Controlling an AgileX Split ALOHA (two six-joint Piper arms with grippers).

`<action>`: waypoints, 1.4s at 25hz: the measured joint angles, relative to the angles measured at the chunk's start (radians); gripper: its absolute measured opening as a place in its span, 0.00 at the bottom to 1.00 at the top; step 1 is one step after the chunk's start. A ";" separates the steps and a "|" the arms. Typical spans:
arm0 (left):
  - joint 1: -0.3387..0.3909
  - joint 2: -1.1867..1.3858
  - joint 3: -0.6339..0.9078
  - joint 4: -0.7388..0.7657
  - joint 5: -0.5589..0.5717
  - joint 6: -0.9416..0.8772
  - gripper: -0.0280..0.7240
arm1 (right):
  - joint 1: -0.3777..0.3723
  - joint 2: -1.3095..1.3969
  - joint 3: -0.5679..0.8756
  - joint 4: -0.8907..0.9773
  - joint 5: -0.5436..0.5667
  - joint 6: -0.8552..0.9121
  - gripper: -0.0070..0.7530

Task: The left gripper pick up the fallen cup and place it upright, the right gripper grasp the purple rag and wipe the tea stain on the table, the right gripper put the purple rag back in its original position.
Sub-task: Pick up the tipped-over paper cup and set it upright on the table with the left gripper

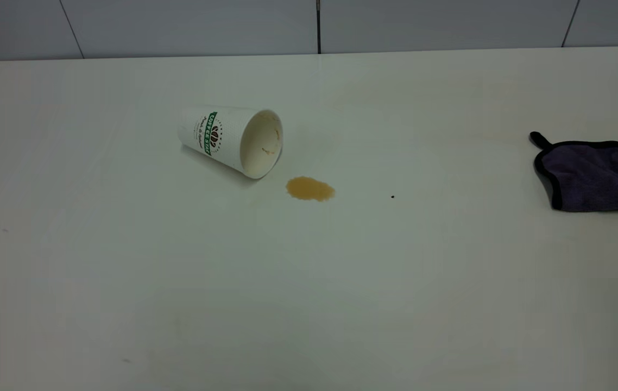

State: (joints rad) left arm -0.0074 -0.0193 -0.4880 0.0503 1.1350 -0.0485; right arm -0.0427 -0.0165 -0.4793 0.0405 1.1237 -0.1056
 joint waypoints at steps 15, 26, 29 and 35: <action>0.000 0.000 0.000 0.000 0.000 -0.001 0.51 | 0.000 0.000 0.000 0.000 0.000 0.000 0.32; 0.000 0.000 0.000 -0.001 0.000 -0.003 0.51 | 0.000 0.000 0.000 0.000 0.000 0.000 0.32; 0.000 0.022 -0.006 0.000 -0.013 -0.004 0.51 | 0.000 0.000 0.000 0.000 0.000 0.000 0.32; 0.000 0.249 -0.091 0.037 -0.129 0.033 0.51 | 0.000 0.000 0.000 0.000 0.000 0.000 0.32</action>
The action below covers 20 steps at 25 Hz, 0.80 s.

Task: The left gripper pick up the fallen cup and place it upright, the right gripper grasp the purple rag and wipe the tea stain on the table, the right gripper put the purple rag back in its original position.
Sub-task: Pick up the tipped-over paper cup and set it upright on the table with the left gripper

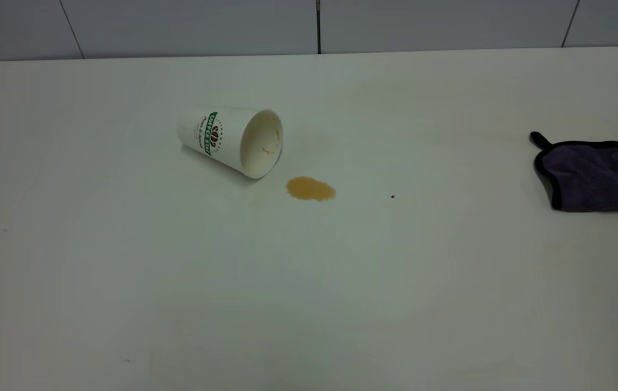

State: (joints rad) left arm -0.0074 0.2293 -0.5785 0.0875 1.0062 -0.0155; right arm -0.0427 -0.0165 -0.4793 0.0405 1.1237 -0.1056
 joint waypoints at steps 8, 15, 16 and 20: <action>-0.001 0.523 -0.233 0.018 -0.091 0.010 0.53 | 0.000 0.000 0.000 0.000 0.000 0.001 0.32; -0.120 0.913 -0.471 0.021 -0.210 0.038 0.74 | 0.000 0.000 0.000 0.000 0.000 0.001 0.32; -0.151 0.966 -0.506 0.033 -0.225 0.034 0.76 | 0.000 0.000 0.000 0.000 0.000 0.000 0.32; -0.277 1.169 -0.634 0.160 -0.237 -0.087 0.81 | 0.000 0.000 0.000 0.000 0.000 0.000 0.32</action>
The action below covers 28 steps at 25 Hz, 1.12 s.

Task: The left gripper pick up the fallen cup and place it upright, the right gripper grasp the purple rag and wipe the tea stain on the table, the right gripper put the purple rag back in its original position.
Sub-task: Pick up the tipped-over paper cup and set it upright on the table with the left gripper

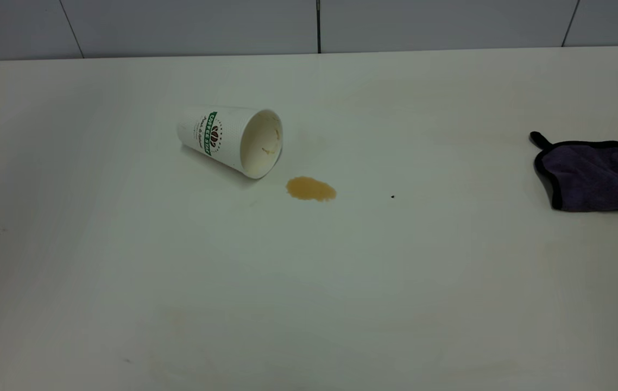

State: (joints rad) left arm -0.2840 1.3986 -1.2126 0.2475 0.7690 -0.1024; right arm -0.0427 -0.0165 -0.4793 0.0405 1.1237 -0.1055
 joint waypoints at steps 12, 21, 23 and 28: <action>-0.350 0.659 -0.352 0.448 0.116 -0.389 0.81 | 0.000 0.000 0.000 0.000 0.000 0.001 0.32; -0.415 0.964 -0.572 0.484 0.144 -0.395 0.81 | 0.000 0.000 0.000 0.000 0.000 0.000 0.32; -0.417 1.021 -0.614 0.487 0.145 -0.395 0.81 | 0.000 0.000 0.000 0.000 0.000 0.000 0.32; -0.417 1.156 -0.721 0.507 0.149 -0.393 0.81 | 0.000 0.000 0.000 0.000 0.000 0.000 0.32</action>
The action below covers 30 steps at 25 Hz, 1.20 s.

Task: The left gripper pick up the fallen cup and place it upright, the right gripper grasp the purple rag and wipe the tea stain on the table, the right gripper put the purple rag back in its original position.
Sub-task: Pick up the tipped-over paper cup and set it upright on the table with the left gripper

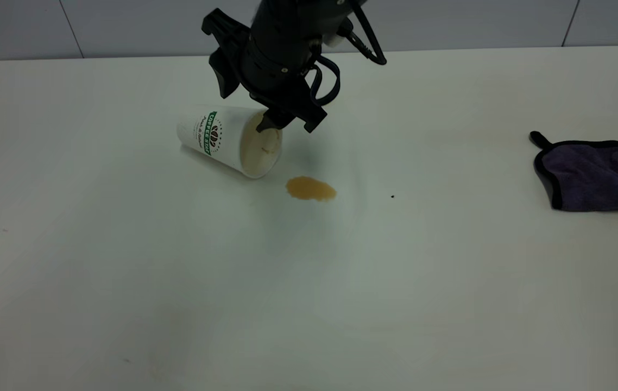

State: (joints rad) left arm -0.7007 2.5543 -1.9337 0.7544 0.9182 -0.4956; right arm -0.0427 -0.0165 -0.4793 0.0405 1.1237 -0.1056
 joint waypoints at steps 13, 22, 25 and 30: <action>0.032 0.146 -0.118 0.190 0.025 -0.007 0.78 | 0.000 0.000 0.000 -0.063 0.000 0.001 0.32; 0.083 0.150 -0.118 0.251 0.079 0.015 0.11 | 0.000 0.000 0.000 -0.064 0.000 0.000 0.32; 0.083 0.122 -0.119 0.262 0.105 0.053 0.01 | 0.000 0.000 0.000 -0.064 0.000 0.000 0.32; 0.109 -0.001 -0.119 0.115 0.112 0.226 0.01 | 0.000 0.000 0.000 -0.064 0.000 0.000 0.32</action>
State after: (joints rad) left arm -0.5912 2.5530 -2.0524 0.8692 1.0300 -0.2699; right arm -0.0427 -0.0165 -0.4793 -0.0239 1.1237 -0.1056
